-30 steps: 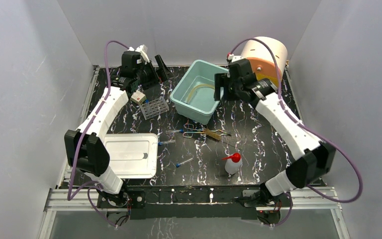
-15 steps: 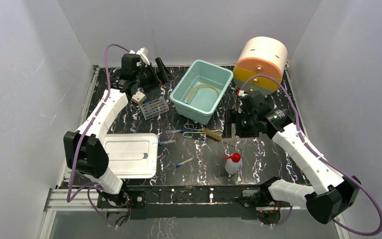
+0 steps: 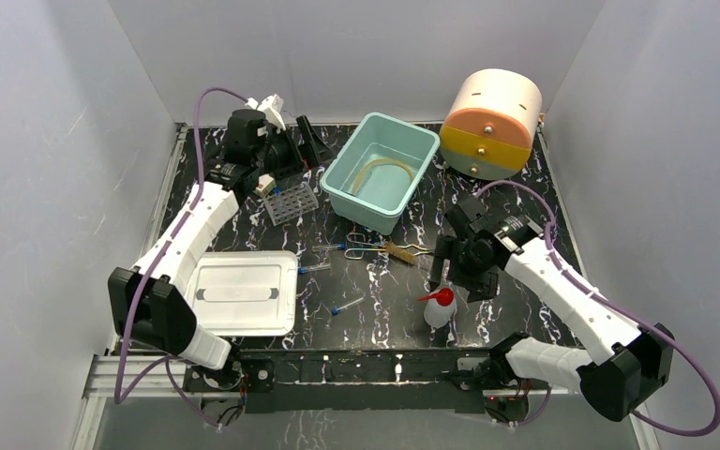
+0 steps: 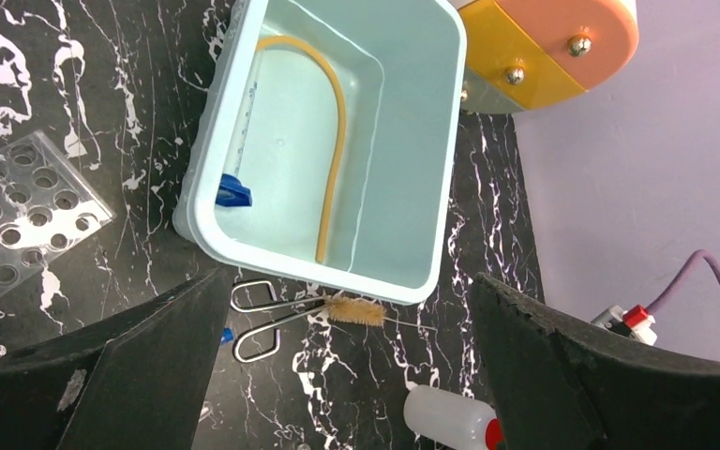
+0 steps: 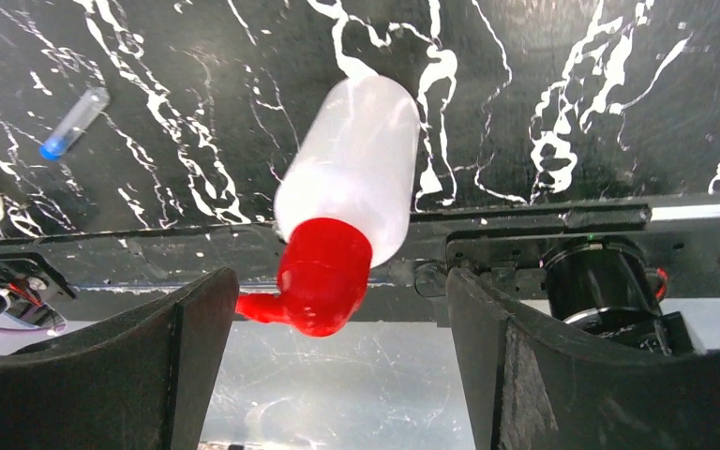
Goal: Organize the chemistry lab equipment
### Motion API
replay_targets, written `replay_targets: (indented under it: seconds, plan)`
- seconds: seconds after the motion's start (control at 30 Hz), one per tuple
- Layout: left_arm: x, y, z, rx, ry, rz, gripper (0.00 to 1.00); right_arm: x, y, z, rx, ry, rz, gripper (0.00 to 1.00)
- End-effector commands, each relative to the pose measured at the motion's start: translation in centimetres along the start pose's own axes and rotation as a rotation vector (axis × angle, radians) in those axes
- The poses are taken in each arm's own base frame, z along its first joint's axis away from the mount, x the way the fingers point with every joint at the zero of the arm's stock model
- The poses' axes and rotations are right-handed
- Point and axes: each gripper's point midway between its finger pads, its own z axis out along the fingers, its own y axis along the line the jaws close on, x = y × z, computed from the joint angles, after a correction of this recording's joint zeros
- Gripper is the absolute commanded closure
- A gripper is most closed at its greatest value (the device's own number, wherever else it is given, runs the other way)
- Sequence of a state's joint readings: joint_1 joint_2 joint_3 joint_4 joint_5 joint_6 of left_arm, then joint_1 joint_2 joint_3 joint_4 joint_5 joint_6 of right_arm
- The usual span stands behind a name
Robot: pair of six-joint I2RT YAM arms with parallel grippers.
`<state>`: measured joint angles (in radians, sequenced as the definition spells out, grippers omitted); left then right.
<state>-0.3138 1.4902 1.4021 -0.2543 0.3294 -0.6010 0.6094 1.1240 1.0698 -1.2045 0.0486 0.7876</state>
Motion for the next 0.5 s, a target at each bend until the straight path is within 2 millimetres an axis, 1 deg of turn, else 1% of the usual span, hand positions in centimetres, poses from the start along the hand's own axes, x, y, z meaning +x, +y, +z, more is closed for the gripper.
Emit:
replay_targets:
  seconds: [0.0,0.07,0.17,0.33,0.47]
  plan:
    - [0.5,-1.2,-1.2,0.032,-0.013,0.037,0.02,1.5,-0.2,0.7,-0.008,0.047,0.068,0.09]
    - [0.9,-1.3,-1.4,0.035,-0.008,0.040,0.02,1.2,0.2,1.1,-0.025,0.036,0.075,0.08]
    - [1.4,-1.4,-1.7,0.038,-0.001,0.042,0.02,1.1,1.4,1.3,-0.076,0.044,0.088,0.07]
    - [2.2,-1.4,-2.4,0.042,0.006,0.036,0.02,1.0,2.0,2.3,-0.104,0.044,0.105,0.06]
    - [2.9,-1.2,-3.1,0.038,0.013,0.044,0.02,1.1,1.5,3.0,-0.074,0.046,0.118,0.13]
